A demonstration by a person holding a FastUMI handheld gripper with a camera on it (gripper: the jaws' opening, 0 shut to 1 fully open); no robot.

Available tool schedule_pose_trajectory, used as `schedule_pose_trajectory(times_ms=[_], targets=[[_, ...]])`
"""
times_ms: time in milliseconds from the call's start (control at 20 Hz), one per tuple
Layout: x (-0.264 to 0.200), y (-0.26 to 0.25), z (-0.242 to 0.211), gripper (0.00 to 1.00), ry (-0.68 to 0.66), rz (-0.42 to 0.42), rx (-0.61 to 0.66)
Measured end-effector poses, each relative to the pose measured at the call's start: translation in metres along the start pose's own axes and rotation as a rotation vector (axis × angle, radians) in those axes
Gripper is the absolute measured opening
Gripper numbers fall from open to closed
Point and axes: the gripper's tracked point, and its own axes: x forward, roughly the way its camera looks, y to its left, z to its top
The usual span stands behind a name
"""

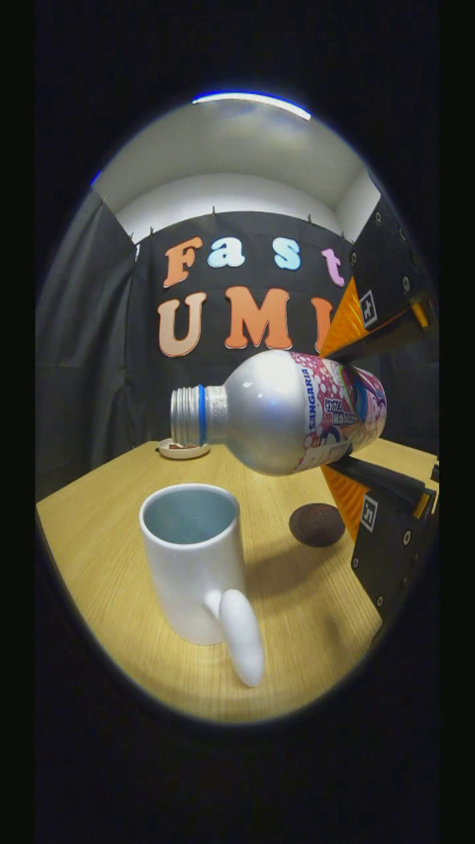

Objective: Take the bottle from table, then pour the juice into the cup, finally place the bottle on the coaster

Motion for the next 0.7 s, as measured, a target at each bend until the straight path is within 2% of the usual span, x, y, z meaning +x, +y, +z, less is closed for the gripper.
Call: schedule_pose_trajectory(times_ms=[150,700], targets=[[0.003,0.000,-0.004,0.76,0.000,-0.003,-0.065],[0.012,-0.011,-0.002,0.76,-0.012,-0.009,-0.172]])
